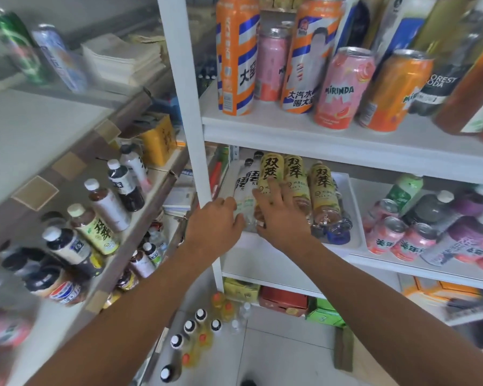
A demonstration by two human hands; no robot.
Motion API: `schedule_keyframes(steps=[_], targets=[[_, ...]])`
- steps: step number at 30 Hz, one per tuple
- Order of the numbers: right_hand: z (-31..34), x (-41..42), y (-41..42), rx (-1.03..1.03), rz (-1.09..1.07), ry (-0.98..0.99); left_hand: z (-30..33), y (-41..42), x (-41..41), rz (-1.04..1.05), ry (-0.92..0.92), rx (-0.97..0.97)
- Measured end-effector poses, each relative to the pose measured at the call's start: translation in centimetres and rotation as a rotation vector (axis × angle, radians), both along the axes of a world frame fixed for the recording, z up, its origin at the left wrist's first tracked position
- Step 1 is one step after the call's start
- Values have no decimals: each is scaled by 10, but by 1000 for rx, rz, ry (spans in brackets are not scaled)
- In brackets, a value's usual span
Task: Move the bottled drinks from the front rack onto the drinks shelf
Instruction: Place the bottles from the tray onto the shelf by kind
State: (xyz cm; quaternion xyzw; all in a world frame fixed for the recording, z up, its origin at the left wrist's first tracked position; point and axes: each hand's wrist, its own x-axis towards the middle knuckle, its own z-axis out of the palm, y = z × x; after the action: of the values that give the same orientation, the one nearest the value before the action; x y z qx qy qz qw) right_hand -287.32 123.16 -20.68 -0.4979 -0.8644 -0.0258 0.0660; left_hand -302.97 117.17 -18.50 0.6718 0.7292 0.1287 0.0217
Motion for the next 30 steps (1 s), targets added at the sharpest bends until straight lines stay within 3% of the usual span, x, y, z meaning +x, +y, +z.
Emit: schedule_keyframes(steps=[8, 14, 21, 24, 30], targets=[[-12, -6, 7, 91, -73, -134, -6, 1, 4, -21, 7, 17], [-14, 0, 4, 194, -11, -216, -4, 2, 0, -11, 10, 36], [-27, 6, -16, 165, 56, 17, -7, -3, 2, -2, -10, 27], [-32, 13, -25, 213, 68, 122, -9, -3, 9, -8, -171, -52], [-41, 29, -44, 352, 168, 289, -16, 6, 22, 82, -724, -241]])
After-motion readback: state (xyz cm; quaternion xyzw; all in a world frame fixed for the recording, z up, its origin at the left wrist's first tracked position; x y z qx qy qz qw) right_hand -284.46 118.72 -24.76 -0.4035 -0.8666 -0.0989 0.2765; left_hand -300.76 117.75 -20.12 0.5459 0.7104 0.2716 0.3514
